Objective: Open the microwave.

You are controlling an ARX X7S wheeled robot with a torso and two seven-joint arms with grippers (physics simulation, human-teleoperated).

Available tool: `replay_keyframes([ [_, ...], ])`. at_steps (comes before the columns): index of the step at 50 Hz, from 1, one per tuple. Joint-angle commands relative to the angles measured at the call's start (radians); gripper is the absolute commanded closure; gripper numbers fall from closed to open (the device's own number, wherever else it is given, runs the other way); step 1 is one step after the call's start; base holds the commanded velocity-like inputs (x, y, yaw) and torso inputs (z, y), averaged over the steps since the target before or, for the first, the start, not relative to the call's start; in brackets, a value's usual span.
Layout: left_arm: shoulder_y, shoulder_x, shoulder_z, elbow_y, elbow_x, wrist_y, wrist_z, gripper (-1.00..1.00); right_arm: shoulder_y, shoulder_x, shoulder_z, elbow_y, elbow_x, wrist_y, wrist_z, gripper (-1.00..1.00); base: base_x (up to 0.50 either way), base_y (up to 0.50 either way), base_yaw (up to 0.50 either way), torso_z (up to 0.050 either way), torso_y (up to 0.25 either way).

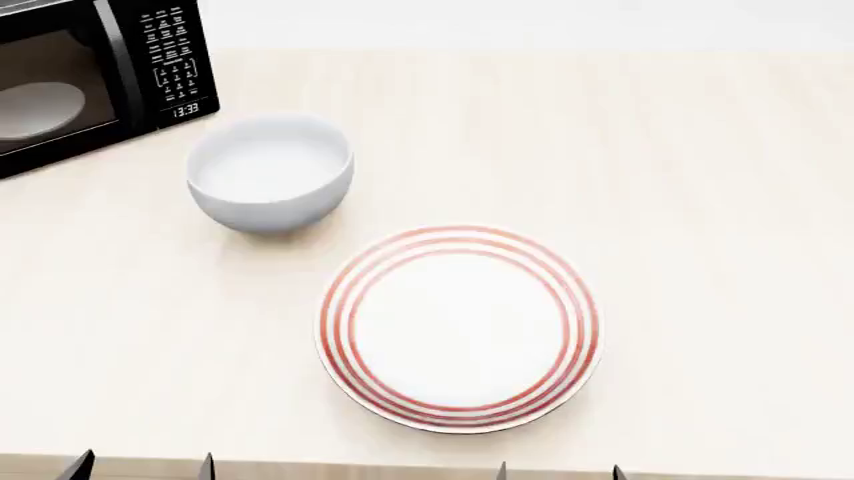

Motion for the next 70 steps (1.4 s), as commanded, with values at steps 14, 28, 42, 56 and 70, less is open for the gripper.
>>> replay_keyframes([
  [14,0.049,-0.056,0.048,0.156,-0.025,-0.055,-0.073,-1.0,-0.013,0.064,-0.06,-0.279,0.045,0.198,0.052,-1.0,0.0,0.0,0.0,0.0,0.0],
  [28,0.049,-0.078,0.072,0.154,-0.055,-0.063,-0.088,-1.0,-0.013,0.09,-0.098,-0.295,0.033,0.191,0.076,-1.0,0.1,0.26,0.0,0.0,0.0],
  [42,0.045,-0.097,0.088,0.137,-0.067,-0.056,-0.107,-1.0,-0.004,0.11,-0.13,-0.294,0.034,0.172,0.09,-1.0,0.16,0.46,0.0,0.0,0.0],
  [56,0.044,-0.113,0.11,0.13,-0.075,-0.051,-0.124,-1.0,0.007,0.125,-0.155,-0.282,0.048,0.169,0.095,-1.0,0.22,0.47,0.0,0.0,0.0],
  [70,0.046,-0.129,0.125,0.13,-0.086,-0.046,-0.135,-1.0,0.023,0.137,-0.167,-0.271,0.071,0.177,0.097,-1.0,0.29,0.42,0.0,0.0,0.0],
])
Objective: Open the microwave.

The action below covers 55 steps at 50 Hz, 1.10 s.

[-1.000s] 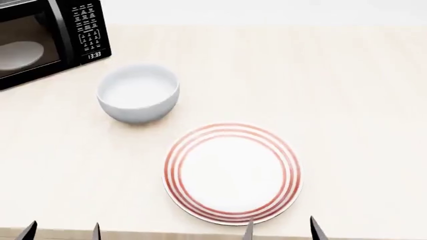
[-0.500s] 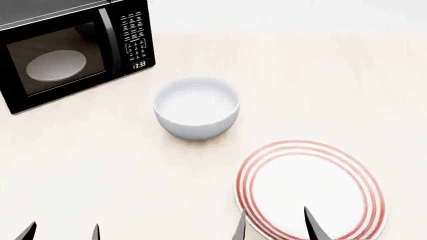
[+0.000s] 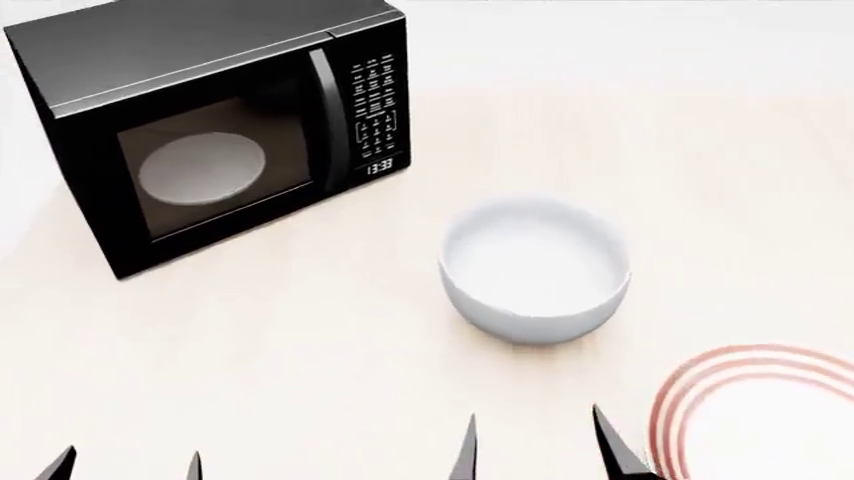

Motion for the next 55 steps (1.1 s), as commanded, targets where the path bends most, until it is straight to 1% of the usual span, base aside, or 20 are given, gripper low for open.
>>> replay_keyframes([
  [1,0.0,-0.013,0.014,-0.004,-0.005,0.005,-0.012,-1.0,0.013,0.01,-0.011,0.015,0.02,-0.002,0.0,-1.0,0.34,0.38,0.0,0.0,0.0],
  [6,-0.001,-0.016,0.023,-0.011,-0.002,0.011,-0.016,-1.0,0.015,0.011,-0.013,0.052,0.034,-0.029,-0.004,-1.0,0.35,0.38,0.0,0.0,0.0],
  [22,0.001,-0.026,0.035,-0.004,-0.024,0.017,-0.024,-1.0,0.052,0.013,-0.021,0.12,0.063,-0.033,-0.003,-1.0,0.4,0.33,0.0,0.0,0.0],
  [49,-0.001,-0.045,0.052,0.004,-0.046,0.016,-0.04,-1.0,0.057,0.032,-0.046,0.093,0.084,-0.03,0.009,-1.0,0.48,0.16,0.0,0.0,0.001],
  [55,-0.003,-0.051,0.064,-0.001,-0.025,0.02,-0.052,-1.0,0.052,0.034,-0.048,0.072,0.091,-0.019,0.018,-1.0,0.03,0.0,0.0,0.0,-0.08],
])
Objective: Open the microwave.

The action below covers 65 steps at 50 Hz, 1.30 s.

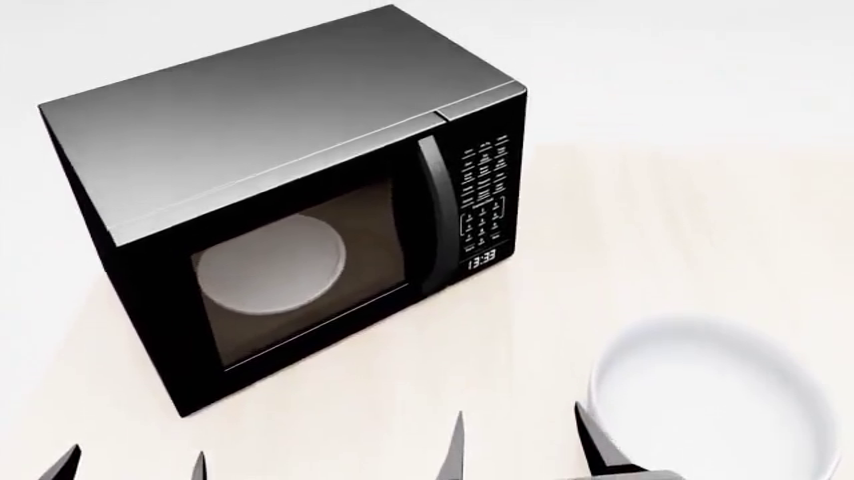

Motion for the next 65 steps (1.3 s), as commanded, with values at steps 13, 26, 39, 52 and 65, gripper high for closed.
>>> replay_keyframes([
  [13,0.0,-0.016,0.02,-0.002,0.002,0.008,-0.019,-1.0,0.003,0.004,-0.021,-0.007,0.021,-0.001,0.012,-1.0,0.0,0.0,0.0,0.0,-0.205],
  [26,0.004,-0.024,0.024,0.011,-0.009,0.009,-0.025,-1.0,0.008,0.011,-0.029,-0.022,0.034,0.013,0.02,-1.0,0.0,0.0,0.0,0.0,-0.202],
  [39,0.003,-0.028,0.028,0.013,-0.034,0.008,-0.023,-1.0,0.088,0.017,-0.038,-0.078,0.086,0.148,0.017,-1.0,0.0,0.0,0.0,0.0,-0.013],
  [52,0.008,-0.035,0.037,0.022,-0.035,0.009,-0.035,-1.0,0.315,0.014,-0.05,0.005,0.083,0.271,0.029,-1.0,0.0,0.0,0.0,0.0,0.0],
  [65,0.007,-0.047,0.035,0.023,-0.053,0.01,-0.038,-1.0,0.527,-0.003,-0.104,0.267,0.016,0.224,0.012,-1.0,0.0,0.0,0.0,0.0,0.0],
])
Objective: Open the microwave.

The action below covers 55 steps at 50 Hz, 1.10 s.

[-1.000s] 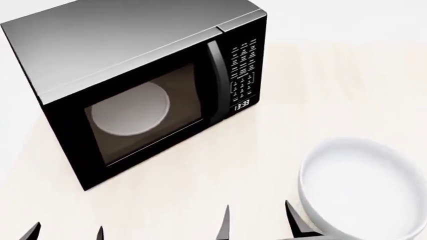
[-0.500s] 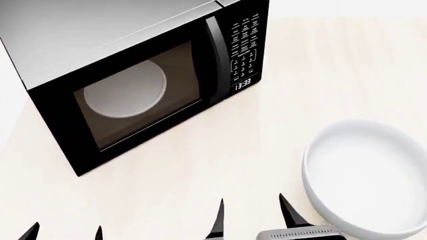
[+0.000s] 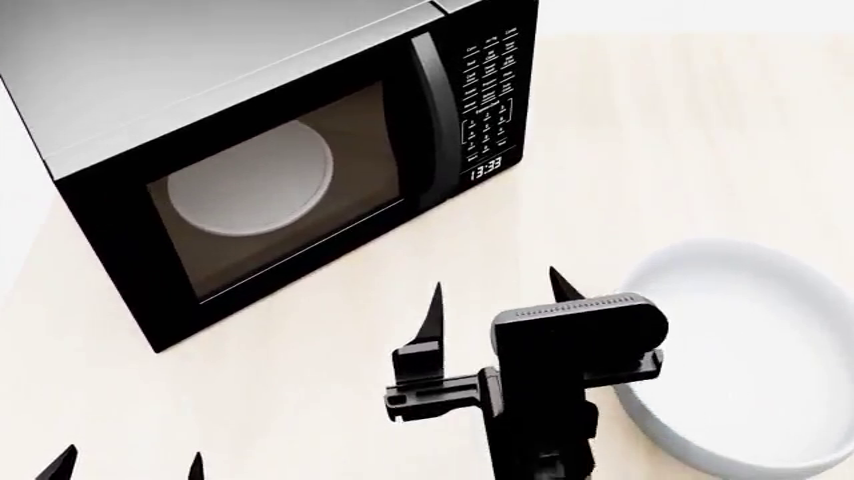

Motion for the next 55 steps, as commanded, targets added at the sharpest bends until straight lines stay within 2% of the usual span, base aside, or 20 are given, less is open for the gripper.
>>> replay_keyframes([
  [1,0.0,-0.008,0.002,0.001,-0.013,0.0,-0.003,-1.0,0.164,-0.014,-0.032,0.188,-0.037,-0.023,-0.009,-1.0,0.0,0.0,0.0,0.0,0.0],
  [10,0.0,-0.017,0.001,0.008,-0.024,0.001,-0.008,-1.0,0.27,-0.029,-0.05,0.362,-0.028,-0.1,-0.068,-1.0,0.0,0.0,0.0,0.0,0.0],
  [25,-0.006,-0.026,0.005,-0.002,-0.04,0.005,-0.009,-1.0,0.355,-0.05,-0.068,0.459,-0.017,-0.099,-0.083,-1.0,0.0,0.0,0.0,0.0,0.0],
  [33,-0.003,-0.029,0.012,0.003,-0.041,0.006,-0.013,-1.0,0.456,-0.081,-0.087,0.656,-0.033,-0.186,-0.101,-1.0,0.0,0.0,0.0,0.0,0.0],
  [55,-0.007,-0.039,0.018,0.0,-0.05,0.008,-0.025,-1.0,0.647,-0.153,-0.122,1.027,-0.004,-0.36,-0.121,-1.0,0.0,0.0,0.0,0.0,0.0],
])
